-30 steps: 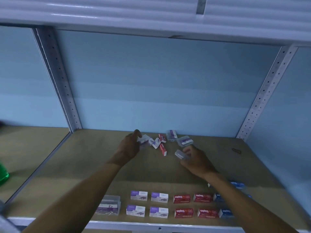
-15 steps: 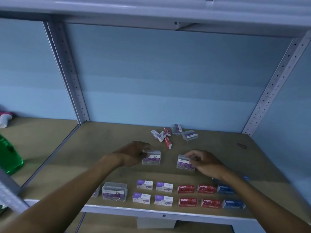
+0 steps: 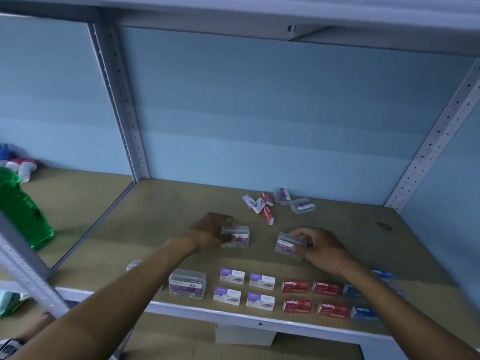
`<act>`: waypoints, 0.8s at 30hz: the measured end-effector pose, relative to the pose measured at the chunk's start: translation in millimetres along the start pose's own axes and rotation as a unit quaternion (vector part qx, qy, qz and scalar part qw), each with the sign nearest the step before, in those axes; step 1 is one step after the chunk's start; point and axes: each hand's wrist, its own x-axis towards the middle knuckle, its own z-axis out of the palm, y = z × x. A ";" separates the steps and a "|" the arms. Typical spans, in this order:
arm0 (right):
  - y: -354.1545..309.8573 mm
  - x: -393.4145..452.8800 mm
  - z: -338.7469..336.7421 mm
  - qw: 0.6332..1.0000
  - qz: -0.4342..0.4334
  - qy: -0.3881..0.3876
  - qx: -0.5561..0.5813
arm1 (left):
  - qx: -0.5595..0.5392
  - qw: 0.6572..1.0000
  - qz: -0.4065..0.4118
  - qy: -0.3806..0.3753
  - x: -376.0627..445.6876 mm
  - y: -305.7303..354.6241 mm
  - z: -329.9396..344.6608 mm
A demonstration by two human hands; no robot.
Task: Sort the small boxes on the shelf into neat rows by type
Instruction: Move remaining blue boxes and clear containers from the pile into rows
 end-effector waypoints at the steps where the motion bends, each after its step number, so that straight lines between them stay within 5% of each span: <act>1: -6.9 1.0 2.9 1.000 -0.009 0.000 0.005 | -0.005 1.000 -0.001 0.007 -3.6 -3.4 -6.1; 12: -110.3 12.4 67.9 0.992 -0.106 -0.053 0.033 | -0.034 0.997 -0.042 0.059 -68.0 -70.8 -80.4; 24: -149.1 18.9 116.4 0.986 -0.132 -0.103 -0.012 | -0.015 0.999 -0.034 -0.039 -108.7 -121.3 -90.5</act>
